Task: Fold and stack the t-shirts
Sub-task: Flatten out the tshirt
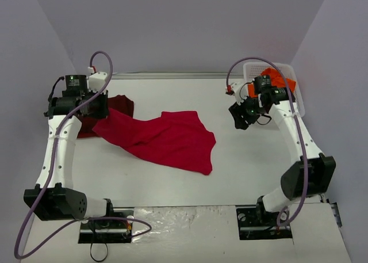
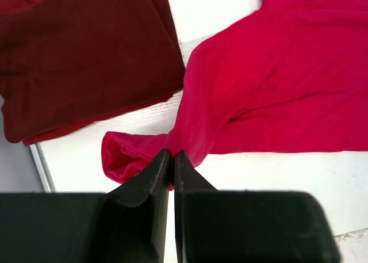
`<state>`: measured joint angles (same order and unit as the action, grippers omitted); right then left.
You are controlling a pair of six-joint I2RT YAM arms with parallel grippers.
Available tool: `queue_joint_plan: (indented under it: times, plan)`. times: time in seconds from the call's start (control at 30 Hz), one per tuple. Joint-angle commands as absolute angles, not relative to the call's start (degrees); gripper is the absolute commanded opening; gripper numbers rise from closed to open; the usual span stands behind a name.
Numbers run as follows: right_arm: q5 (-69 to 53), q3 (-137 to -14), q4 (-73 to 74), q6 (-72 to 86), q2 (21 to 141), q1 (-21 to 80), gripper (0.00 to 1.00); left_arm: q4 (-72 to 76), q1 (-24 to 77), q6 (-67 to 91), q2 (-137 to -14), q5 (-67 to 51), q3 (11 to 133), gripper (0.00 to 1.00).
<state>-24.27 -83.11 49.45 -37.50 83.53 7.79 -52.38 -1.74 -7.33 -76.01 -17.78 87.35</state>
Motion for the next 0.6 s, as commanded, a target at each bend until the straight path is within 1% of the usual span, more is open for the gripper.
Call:
queue_joint_plan:
  times: [0.0,0.13,0.3,0.57]
  plan:
    - [-25.8,-85.9,47.3,-33.9,90.8,7.3,0.50,-51.0,-1.8,-6.8,-75.8,-20.3,87.5,0.02]
    - [-32.2,-88.5,47.0,-33.7,101.7,7.4,0.44,-50.1,-1.8,-6.5,-76.3,-20.6,86.2,0.02]
    - [-35.7,-93.2,47.3,-34.5,111.8,7.6,0.43,-50.1,-1.9,-6.8,-76.7,-20.1,86.2,0.02]
    - [-39.7,-97.4,48.4,-36.7,119.7,8.5,0.45,-49.7,-1.8,-6.9,-76.6,-19.0,85.5,0.02]
